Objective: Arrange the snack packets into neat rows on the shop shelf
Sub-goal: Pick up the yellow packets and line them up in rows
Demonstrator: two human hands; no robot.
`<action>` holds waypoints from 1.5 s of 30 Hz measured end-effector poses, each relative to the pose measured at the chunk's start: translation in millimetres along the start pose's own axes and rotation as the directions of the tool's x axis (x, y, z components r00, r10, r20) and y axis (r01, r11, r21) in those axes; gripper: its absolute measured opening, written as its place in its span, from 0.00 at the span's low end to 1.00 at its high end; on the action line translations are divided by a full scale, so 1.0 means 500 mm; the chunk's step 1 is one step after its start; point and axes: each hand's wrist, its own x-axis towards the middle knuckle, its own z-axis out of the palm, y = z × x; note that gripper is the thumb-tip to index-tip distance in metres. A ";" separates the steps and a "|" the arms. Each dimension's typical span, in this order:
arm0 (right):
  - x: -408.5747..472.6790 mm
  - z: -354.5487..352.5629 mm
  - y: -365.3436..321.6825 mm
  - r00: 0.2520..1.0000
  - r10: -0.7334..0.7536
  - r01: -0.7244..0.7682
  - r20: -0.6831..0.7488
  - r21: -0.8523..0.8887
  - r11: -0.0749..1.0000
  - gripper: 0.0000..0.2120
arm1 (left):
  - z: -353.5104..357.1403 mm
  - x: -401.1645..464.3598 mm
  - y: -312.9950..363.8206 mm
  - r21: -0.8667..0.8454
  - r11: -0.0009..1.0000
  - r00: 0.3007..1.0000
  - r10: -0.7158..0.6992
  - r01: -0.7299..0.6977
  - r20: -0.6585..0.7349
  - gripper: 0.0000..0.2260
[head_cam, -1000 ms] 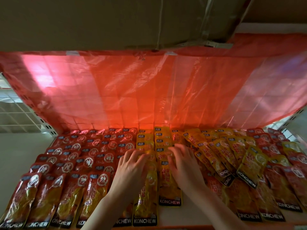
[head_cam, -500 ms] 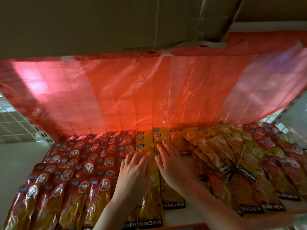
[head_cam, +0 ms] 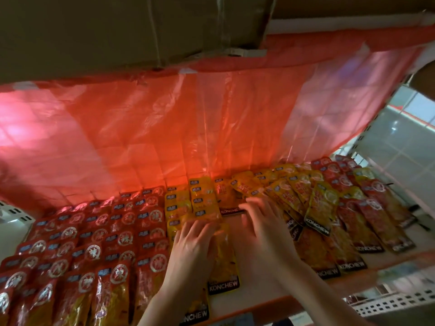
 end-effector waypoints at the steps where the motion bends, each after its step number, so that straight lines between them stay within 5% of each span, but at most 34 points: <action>1: -0.008 -0.006 0.020 1.000 0.012 -0.012 -0.016 -0.018 1.000 0.10 | 0.009 0.005 0.012 -0.013 1.000 1.000 0.007 -0.007 0.014 0.14; 12: -0.075 -0.016 0.120 0.984 0.180 -0.180 -0.010 -0.095 0.979 0.19 | 0.077 0.050 0.164 -0.365 0.926 0.975 -0.018 0.100 0.219 0.11; 16: -0.086 -0.005 0.133 0.986 0.164 -0.165 -0.017 -0.068 0.984 0.17 | 0.097 0.056 0.181 -0.444 0.862 0.961 -0.152 0.243 0.229 0.11; 27: -0.086 -0.016 0.138 0.991 0.087 -0.086 -0.098 0.015 0.996 0.13 | 0.137 0.073 0.187 -0.450 0.770 0.888 -0.338 0.451 0.311 0.08; 32: -0.086 -0.031 0.134 0.973 0.102 -0.052 -0.207 0.234 0.971 0.07 | 0.135 0.075 0.188 -0.472 0.737 0.875 -0.401 0.483 0.270 0.07; 36: -0.094 -0.046 0.121 0.970 -0.021 0.101 -0.244 0.322 0.941 0.06 | 0.121 0.070 0.194 -0.540 0.677 0.861 -0.458 0.500 0.223 0.12; 39: -0.107 -0.048 0.100 0.967 -0.187 0.234 -0.171 0.314 0.920 0.06 | 0.103 0.072 0.195 -0.614 0.551 0.811 -0.505 0.566 0.295 0.12; 41: -0.112 -0.049 0.082 0.955 -0.280 0.296 -0.098 0.325 0.898 0.05 | 0.092 0.069 0.187 -0.601 0.572 0.818 -0.501 0.558 0.283 0.09; 45: -0.108 -0.065 0.045 0.957 -0.290 0.263 0.003 0.416 0.871 0.09 | 0.057 0.053 0.160 -0.656 0.538 0.824 -0.510 0.529 0.247 0.09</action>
